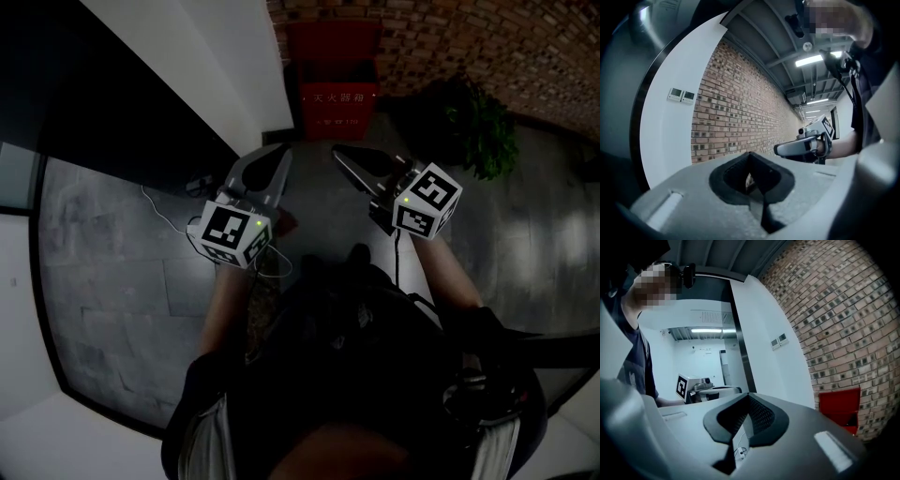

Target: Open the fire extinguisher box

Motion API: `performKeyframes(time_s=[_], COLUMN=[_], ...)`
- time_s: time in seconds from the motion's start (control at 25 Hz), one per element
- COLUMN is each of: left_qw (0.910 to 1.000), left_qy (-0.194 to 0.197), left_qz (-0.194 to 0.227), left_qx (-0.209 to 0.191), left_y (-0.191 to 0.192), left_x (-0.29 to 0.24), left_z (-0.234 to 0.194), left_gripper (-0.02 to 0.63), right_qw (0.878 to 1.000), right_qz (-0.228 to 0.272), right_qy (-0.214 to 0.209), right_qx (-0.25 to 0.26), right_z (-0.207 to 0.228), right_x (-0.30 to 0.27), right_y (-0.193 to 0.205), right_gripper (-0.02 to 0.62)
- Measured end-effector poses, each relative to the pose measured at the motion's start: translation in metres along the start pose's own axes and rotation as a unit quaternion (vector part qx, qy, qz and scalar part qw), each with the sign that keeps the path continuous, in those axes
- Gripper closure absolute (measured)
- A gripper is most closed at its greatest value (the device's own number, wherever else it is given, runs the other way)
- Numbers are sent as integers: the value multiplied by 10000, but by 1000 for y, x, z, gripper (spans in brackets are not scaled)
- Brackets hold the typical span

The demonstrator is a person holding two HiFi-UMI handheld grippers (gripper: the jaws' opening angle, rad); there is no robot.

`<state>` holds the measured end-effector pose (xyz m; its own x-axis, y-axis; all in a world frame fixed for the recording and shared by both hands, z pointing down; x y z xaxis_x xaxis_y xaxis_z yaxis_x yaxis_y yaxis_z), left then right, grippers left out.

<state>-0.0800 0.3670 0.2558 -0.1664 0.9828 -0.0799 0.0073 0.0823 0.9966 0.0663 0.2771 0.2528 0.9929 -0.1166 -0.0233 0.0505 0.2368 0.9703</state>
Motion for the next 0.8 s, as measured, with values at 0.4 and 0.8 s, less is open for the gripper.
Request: performKeyframes(time_s=[0.4,0.8], left_qw=[9999,9997], left_qy=[97,-88], left_qz=[-24,163], left_qx=[87,161], left_y=[1,-6], left_x=[-2,-1], left_z=[13,-1], left_gripper=[607,607], right_qw=[9998,9977], right_qz=[47,137], right_qy=[189,450], right_qx=[-67,488], right_z=[1,3], right_x=[14,14], right_y=[-3,-16], right_gripper=[595,595])
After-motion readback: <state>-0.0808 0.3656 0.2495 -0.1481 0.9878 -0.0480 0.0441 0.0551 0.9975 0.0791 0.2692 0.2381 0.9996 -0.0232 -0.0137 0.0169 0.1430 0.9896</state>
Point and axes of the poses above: the fingertips, and each gripper's own axes: x backward along the fingers, z to its right, y out of its underside, the point moved 7 cm from there along x, backward along the fingers, and after that the axes turned 6 degrees about -y, right-handed, at the moved point
